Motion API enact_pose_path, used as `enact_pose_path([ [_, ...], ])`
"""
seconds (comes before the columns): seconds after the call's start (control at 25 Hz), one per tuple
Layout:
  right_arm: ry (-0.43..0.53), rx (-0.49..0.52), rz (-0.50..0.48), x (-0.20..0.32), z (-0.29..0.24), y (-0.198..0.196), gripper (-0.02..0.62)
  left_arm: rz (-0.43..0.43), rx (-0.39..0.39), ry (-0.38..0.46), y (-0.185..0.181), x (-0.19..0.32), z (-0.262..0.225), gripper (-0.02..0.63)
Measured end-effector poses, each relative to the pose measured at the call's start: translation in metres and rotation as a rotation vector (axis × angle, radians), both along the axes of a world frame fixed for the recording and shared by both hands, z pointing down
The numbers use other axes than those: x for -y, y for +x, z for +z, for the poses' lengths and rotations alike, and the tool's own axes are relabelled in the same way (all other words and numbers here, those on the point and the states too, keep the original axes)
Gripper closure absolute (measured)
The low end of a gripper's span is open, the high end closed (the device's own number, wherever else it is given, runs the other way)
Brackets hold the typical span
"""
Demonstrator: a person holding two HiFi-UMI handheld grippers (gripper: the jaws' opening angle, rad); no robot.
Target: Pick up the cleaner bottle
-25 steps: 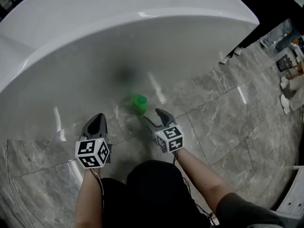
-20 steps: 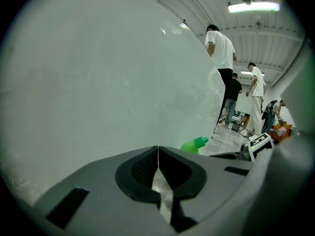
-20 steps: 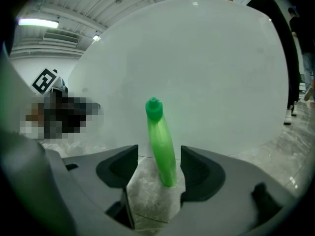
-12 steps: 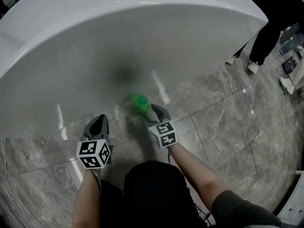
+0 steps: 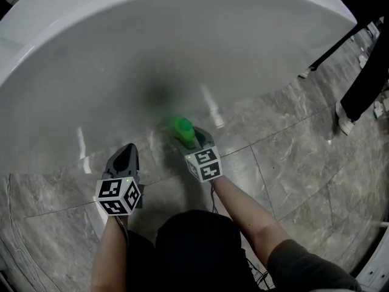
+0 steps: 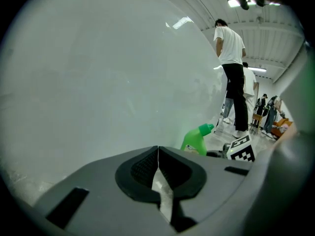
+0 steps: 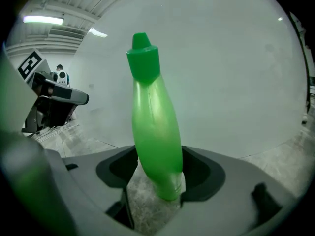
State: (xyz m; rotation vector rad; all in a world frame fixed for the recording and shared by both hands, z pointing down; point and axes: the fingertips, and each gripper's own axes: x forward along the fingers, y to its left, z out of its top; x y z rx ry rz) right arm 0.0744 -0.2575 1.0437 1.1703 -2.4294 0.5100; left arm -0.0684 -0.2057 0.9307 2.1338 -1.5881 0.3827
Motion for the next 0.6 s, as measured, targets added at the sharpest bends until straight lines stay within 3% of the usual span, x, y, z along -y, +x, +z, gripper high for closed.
enact_pose_path([
  [0.36, 0.011, -0.005, 0.006, 0.017, 0.011, -0.010, 0.316, 0.000, 0.012, -0.015, -0.002, 0.002, 0.007, 0.591],
  [0.6, 0.032, -0.036, 0.009, 0.023, 0.015, -0.012, 0.368, -0.001, 0.018, -0.025, -0.006, 0.002, 0.012, 0.591],
])
